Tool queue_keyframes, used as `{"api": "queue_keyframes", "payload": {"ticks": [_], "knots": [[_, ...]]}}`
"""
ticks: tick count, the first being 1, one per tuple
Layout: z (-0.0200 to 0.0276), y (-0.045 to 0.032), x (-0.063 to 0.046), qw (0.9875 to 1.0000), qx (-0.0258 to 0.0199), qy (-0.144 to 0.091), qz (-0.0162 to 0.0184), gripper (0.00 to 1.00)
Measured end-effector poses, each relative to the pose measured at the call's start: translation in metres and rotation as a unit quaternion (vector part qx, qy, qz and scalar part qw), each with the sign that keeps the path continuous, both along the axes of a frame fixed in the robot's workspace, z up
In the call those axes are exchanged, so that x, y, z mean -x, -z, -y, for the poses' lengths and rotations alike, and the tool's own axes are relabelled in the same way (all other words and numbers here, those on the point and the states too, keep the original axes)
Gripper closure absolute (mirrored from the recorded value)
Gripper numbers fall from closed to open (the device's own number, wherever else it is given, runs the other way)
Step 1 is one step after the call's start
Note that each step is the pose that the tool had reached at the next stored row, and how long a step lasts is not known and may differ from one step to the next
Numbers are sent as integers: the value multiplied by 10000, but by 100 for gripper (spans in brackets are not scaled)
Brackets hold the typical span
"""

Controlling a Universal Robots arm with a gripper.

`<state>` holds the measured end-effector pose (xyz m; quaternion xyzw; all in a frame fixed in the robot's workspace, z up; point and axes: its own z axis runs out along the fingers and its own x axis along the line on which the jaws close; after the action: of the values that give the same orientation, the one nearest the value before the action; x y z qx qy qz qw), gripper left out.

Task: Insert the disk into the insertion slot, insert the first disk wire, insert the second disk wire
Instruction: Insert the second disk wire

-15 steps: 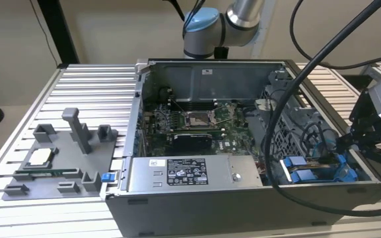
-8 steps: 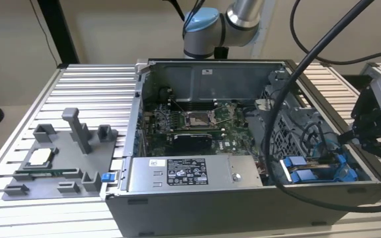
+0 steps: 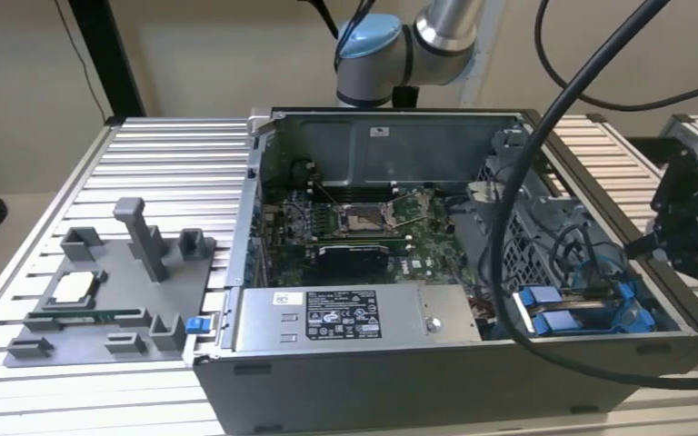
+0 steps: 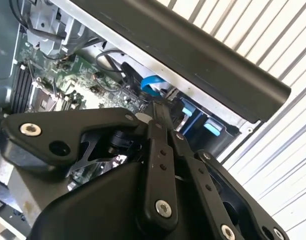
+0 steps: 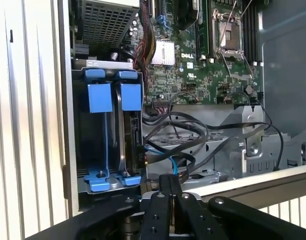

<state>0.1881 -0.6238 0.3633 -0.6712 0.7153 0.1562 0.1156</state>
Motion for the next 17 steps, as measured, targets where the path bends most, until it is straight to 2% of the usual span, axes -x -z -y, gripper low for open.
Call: {"api": "queue_keyframes", "payload": {"ticks": [2, 5, 7, 10, 13, 14, 17], "knots": [[71, 12, 0, 10000, -17, 0, 0, 100], [196, 36, -1, 10000, -67, 0, 0, 100], [249, 63, -1, 9999, -107, 0, -1, 100], [275, 105, -1, 9999, -172, 0, 0, 100], [274, 133, -1, 9996, -287, 0, -1, 100], [274, 148, -1, 9995, -313, 1, -1, 100], [285, 194, -4, 9994, -351, 1, 0, 100]]}}
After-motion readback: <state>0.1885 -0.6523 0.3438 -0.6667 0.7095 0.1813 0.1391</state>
